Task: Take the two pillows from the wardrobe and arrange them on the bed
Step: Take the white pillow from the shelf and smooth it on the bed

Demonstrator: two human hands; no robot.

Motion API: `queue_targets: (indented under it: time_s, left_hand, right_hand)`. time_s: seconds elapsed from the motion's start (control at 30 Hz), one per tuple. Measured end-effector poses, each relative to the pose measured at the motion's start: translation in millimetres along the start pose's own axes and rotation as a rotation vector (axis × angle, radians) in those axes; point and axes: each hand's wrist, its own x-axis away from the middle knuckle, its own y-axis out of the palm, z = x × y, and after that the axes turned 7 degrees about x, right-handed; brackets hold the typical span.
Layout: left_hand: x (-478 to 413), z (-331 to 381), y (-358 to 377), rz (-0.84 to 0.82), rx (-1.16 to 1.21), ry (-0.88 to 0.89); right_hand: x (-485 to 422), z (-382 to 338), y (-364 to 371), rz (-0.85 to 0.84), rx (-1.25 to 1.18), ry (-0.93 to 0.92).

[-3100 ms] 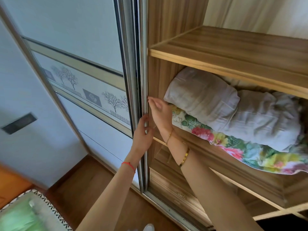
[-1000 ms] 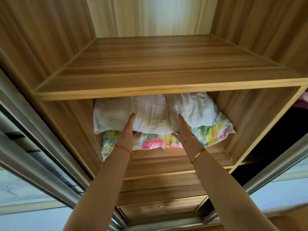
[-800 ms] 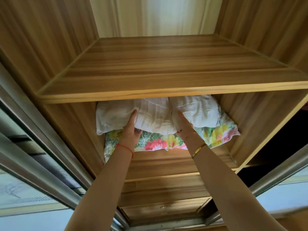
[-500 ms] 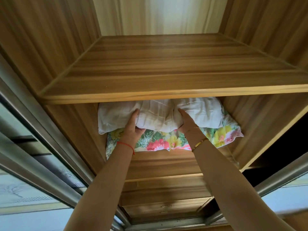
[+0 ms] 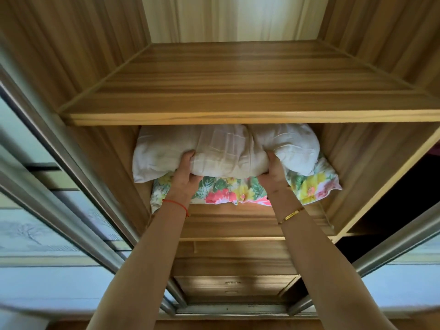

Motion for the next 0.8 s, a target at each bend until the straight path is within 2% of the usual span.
queue_targets:
  time_s: [0.23, 0.4, 0.53, 0.8]
  left_hand:
    - [62.3, -34.3, -4.7, 0.061, 0.109, 0.143]
    - [110.2, -64.1, -8.4, 0.072, 0.176, 0.259]
    - [153.3, -89.2, -6.0, 0.093, 0.223, 0.398]
    - [257.5, -133.4, -5.0, 0.229, 0.265, 0.52]
  right_hand:
    - [32.9, -12.3, -40.2, -0.207, -0.184, -0.011]
    - [51.9, -16.6, -66.1, -0.238, -0.17, 0.048]
    - [74.1, -18.6, -89.5, -0.287, -0.109, 0.185]
    - [133.4, -15.1, -125.0, -0.444, -0.076, 0.214]
